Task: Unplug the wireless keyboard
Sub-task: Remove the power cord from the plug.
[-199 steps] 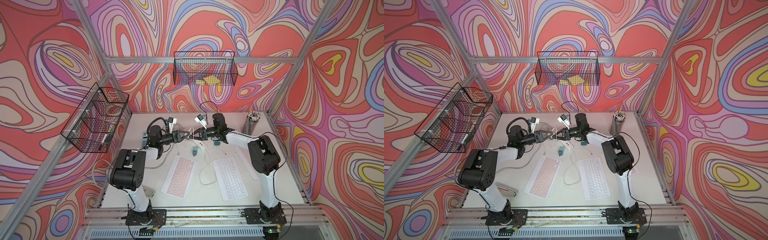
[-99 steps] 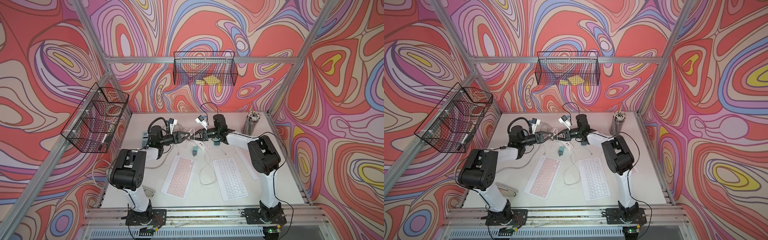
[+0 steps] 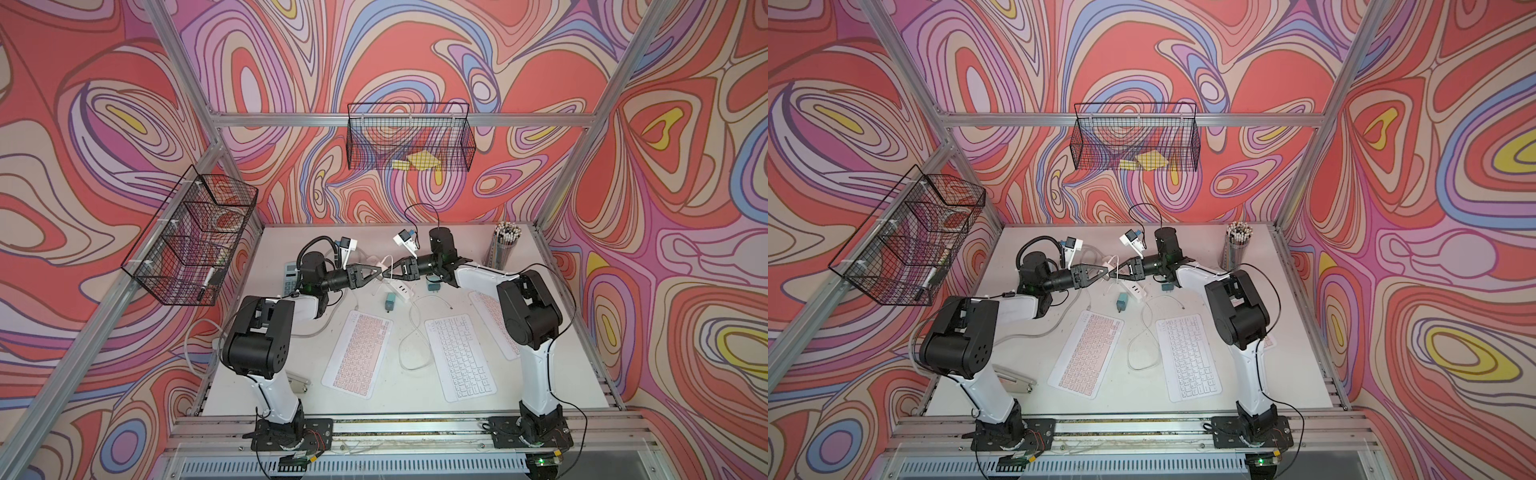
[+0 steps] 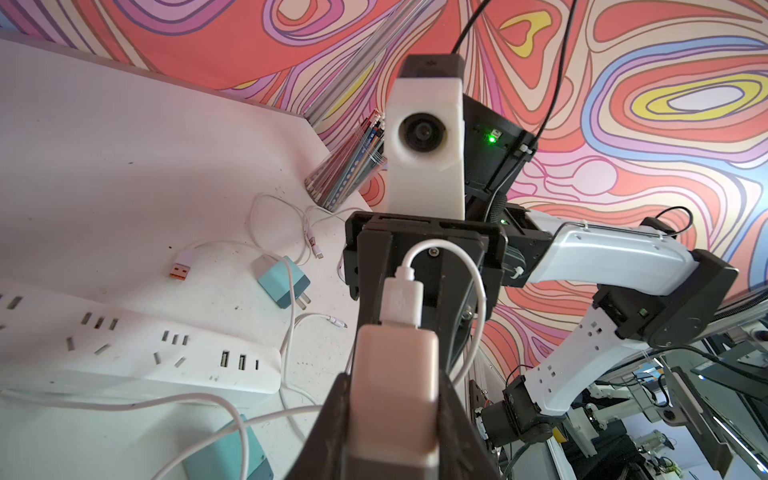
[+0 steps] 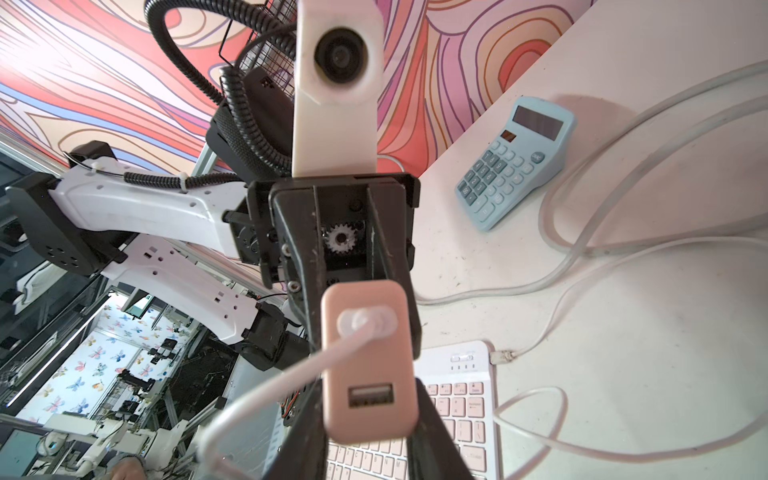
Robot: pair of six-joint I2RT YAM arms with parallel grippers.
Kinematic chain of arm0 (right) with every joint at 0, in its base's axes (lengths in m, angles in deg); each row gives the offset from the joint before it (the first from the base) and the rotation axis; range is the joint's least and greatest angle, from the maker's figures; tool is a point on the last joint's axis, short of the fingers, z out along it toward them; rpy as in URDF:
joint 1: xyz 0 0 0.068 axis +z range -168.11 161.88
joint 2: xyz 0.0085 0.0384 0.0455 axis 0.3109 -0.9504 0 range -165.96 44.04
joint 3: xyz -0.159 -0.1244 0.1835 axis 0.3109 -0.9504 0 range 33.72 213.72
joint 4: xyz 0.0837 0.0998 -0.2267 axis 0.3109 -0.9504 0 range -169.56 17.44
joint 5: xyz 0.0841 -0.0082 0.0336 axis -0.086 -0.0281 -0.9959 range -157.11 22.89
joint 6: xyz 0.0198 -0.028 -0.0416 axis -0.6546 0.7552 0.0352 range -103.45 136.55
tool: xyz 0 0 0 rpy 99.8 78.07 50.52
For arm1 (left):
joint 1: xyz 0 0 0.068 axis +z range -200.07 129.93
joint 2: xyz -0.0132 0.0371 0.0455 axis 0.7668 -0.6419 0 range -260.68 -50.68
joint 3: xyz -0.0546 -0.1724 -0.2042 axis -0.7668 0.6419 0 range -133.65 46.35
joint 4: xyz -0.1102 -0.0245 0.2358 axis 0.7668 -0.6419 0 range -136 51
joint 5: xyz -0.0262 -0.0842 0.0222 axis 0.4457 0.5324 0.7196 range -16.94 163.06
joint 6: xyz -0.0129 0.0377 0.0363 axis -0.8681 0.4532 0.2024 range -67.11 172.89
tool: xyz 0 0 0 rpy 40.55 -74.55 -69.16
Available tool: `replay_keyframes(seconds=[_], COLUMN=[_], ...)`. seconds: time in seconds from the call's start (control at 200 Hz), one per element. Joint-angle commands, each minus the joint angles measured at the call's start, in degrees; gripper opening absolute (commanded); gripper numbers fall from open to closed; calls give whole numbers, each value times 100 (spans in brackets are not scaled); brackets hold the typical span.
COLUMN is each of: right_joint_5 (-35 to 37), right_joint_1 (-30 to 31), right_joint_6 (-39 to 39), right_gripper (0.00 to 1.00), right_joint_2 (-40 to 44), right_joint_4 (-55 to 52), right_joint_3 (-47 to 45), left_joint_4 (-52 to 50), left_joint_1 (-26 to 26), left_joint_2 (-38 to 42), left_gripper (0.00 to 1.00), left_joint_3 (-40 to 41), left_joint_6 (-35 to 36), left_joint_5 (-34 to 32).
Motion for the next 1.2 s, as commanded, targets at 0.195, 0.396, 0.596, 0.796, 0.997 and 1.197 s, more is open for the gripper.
replay_keyframes(seconds=[0.195,0.396,0.596,0.796,0.997,1.197], right_joint_5=[1166,2315,3098,3156,2952,2907], right_joint_1=[-90,-318,-329,-293,24,194], right_joint_6=[371,608,-80,-1436,-1606,-1719], right_gripper=[36,37,36,36,36,37], right_joint_2=[179,436,536,809,821,628], right_joint_4=[-125,-808,-1222,-553,-695,-804], right_joint_3=[-196,-370,-125,-314,-149,-72], left_joint_4=[-1753,-4643,-5382,-5432,-5241,-4723], left_joint_1=[-10,-142,-417,-596,-643,-662], left_joint_2=[565,1198,1287,1313,1365,1567], left_gripper=[0,0,0,0,0,0], left_joint_3=[-158,-661,-836,-802,-705,-405], left_joint_6=[1052,3017,3654,3752,3785,3832], left_joint_5=[-681,-2341,-3322,-4039,-4119,-4067])
